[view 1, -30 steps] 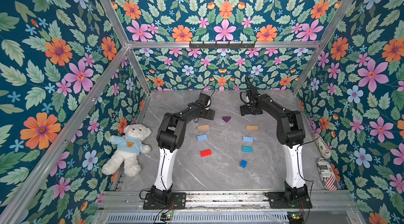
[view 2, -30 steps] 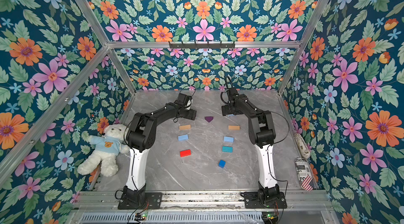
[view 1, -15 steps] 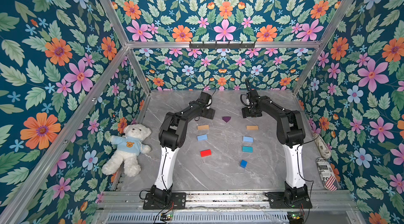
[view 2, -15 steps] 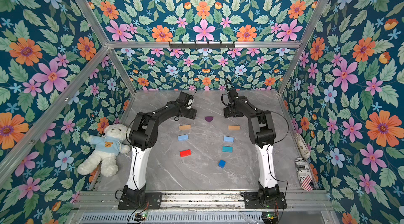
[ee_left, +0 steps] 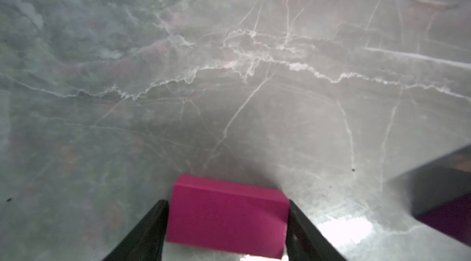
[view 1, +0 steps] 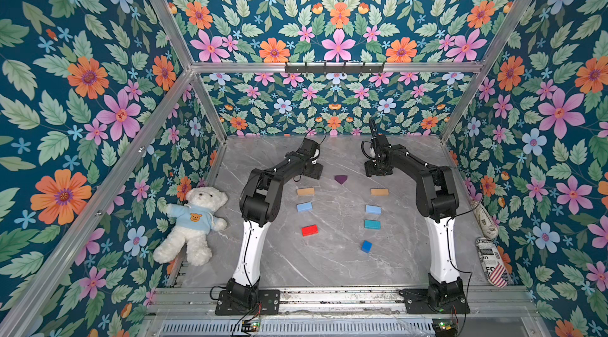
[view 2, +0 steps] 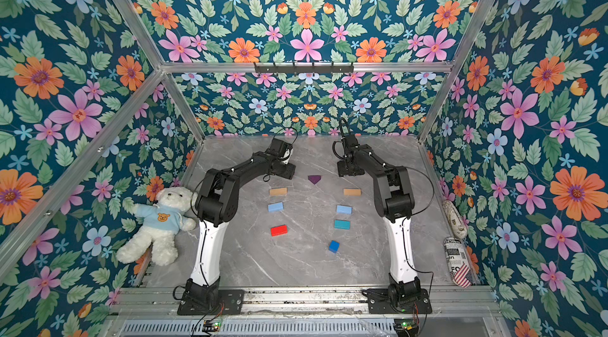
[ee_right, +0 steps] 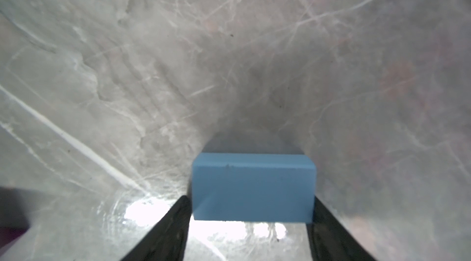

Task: Assemble a heart with building blocks
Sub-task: Pick up the building block from the center of the board, then assemble the building block at the center of the board.

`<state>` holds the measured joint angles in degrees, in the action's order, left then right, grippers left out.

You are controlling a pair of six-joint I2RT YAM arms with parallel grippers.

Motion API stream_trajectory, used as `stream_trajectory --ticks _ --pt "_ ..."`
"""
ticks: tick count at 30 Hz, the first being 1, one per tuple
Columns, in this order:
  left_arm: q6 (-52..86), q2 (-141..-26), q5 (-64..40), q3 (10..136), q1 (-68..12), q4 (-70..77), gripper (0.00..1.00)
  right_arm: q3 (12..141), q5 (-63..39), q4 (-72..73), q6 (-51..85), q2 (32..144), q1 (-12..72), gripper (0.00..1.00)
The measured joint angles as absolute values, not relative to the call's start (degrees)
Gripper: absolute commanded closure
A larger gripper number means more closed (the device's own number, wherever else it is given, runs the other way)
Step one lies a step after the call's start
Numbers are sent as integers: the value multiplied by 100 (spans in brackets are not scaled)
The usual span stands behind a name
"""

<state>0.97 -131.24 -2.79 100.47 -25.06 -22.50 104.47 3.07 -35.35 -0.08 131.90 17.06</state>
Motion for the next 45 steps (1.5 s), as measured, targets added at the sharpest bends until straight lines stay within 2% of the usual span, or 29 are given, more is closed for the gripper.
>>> stream_trajectory --ticks 7,14,25,33,45 --pt "10 -13085 -279 9988 -2508 -2235 34 10442 327 -3494 -56 13185 1704 51" --pt "-12 -12895 -281 9765 -2512 -2344 35 10106 331 -3454 -113 12936 1697 53" --pt "-34 -12193 -486 9041 -2886 -2499 37 8796 163 -3271 -322 11808 1798 55" --pt "-163 -12217 -609 8903 -3358 -2526 37 8617 156 -3142 -482 11625 2056 55" --pt "-464 -12313 -565 8888 -3498 -2436 35 8106 231 -2842 -663 11301 2086 57"
